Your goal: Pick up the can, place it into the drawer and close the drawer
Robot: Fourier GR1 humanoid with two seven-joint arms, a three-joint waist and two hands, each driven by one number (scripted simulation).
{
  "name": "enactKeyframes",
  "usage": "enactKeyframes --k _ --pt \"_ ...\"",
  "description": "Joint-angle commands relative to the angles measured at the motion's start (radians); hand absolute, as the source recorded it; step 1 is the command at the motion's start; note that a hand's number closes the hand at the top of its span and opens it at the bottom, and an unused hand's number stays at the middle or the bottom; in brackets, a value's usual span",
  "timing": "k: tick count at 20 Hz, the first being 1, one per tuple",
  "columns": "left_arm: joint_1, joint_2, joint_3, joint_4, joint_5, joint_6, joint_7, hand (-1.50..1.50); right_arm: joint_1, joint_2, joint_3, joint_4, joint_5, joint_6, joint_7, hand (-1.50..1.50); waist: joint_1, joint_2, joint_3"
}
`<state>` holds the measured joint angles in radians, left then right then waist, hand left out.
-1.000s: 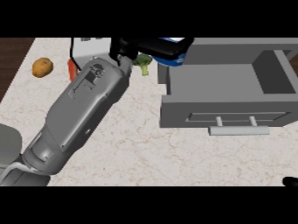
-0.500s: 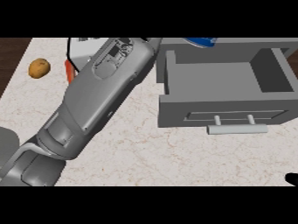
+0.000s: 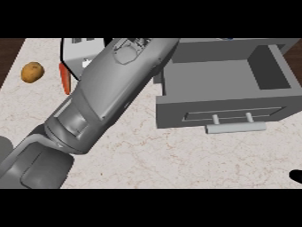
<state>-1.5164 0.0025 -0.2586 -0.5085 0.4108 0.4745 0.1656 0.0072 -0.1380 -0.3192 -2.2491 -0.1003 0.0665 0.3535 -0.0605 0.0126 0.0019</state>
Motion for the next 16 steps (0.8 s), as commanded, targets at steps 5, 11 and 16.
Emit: enactKeyframes --k 5,11,16 --pt "-0.067 -0.002 -0.031 0.149 0.023 0.033 -0.088 1.5 -0.033 -0.01 0.021 -0.032 0.02 -0.019 0.049 -1.5 -0.009 0.006 0.0" --pt "-0.069 -0.002 -0.095 0.16 0.091 0.155 -0.079 -1.5 -0.057 -0.017 0.022 0.045 0.016 0.006 -0.012 -1.5 -0.034 0.01 0.002" --pt "-0.113 -0.002 -0.107 0.186 0.114 0.175 -0.086 -1.5 -0.093 -0.067 0.039 0.007 0.075 0.01 0.022 -1.5 -0.043 0.015 0.001"
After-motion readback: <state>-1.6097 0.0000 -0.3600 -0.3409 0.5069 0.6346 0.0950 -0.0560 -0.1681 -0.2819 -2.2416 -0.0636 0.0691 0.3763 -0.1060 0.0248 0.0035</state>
